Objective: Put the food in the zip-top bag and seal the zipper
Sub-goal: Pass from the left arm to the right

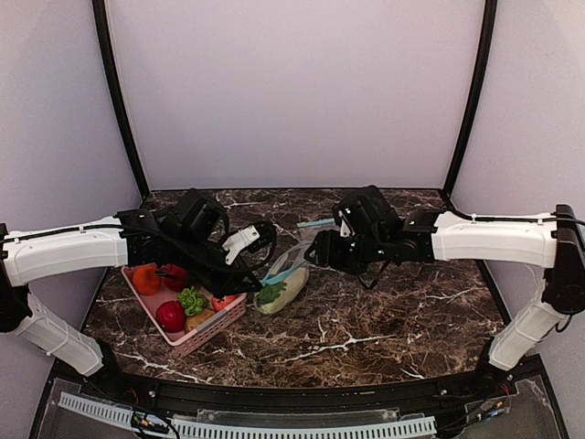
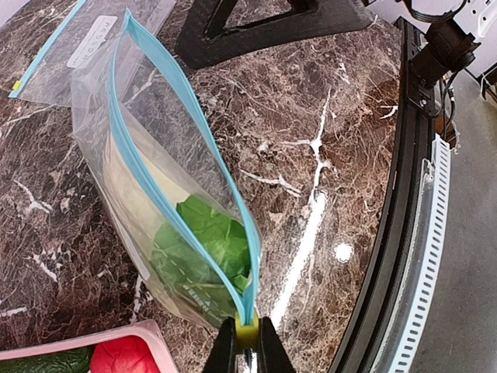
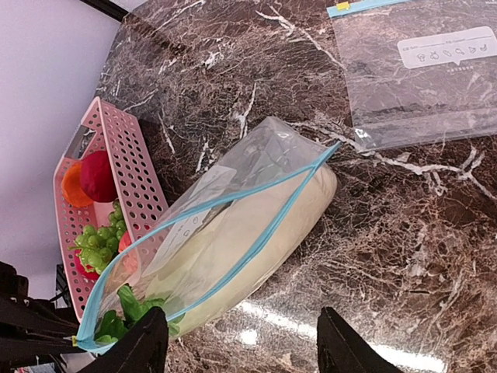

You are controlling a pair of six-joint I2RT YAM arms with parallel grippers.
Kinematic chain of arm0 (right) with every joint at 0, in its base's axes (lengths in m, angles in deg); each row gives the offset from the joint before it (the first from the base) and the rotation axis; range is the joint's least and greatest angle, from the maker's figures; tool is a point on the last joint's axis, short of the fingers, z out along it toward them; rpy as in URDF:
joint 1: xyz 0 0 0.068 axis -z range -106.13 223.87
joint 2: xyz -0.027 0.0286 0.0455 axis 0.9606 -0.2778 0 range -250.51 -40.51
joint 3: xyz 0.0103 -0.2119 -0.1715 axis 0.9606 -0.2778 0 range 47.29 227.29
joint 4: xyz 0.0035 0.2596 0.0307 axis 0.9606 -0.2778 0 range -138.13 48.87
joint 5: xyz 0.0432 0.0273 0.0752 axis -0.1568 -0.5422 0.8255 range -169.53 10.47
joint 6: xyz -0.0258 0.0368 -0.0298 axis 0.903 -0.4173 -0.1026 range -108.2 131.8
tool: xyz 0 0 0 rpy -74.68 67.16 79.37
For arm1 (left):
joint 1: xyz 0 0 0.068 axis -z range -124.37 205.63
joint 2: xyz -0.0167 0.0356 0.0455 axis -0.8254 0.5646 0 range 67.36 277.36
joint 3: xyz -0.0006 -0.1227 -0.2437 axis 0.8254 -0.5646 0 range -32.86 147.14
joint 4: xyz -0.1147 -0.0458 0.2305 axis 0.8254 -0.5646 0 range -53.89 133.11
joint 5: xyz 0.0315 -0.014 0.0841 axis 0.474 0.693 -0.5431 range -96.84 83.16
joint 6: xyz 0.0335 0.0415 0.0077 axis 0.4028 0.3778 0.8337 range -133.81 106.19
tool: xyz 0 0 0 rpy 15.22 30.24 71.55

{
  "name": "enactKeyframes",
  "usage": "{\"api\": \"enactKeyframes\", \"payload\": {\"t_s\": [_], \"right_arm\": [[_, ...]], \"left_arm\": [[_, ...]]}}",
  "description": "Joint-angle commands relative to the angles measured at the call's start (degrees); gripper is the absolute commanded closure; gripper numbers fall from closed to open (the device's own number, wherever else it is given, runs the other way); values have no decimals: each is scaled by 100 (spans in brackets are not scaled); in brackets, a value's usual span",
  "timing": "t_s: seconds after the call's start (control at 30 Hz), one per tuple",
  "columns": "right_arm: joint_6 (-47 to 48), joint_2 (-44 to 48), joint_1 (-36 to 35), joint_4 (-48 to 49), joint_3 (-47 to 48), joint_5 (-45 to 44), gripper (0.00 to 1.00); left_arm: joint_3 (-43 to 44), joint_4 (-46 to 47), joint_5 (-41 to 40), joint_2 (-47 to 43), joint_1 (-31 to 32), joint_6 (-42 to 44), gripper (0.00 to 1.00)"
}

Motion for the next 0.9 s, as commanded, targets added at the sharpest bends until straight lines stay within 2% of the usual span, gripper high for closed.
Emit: {"api": "enactKeyframes", "payload": {"t_s": [0.0,0.37,0.63,0.77,0.87], "right_arm": [[-122,-261,60,437,196,-50,39],[-32,-715,91,565,534,100,54],[-52,-803,99,720,533,219,81],[-14,-785,100,757,571,245,99],[124,-759,106,757,666,250,100]], "left_arm": [[-85,51,102,-46,-21,-56,99],[-85,55,161,-37,-11,-58,99],[-77,52,193,0,-12,-70,99],[-76,52,351,11,-8,-64,99],[-63,58,471,15,-8,-59,94]]}}
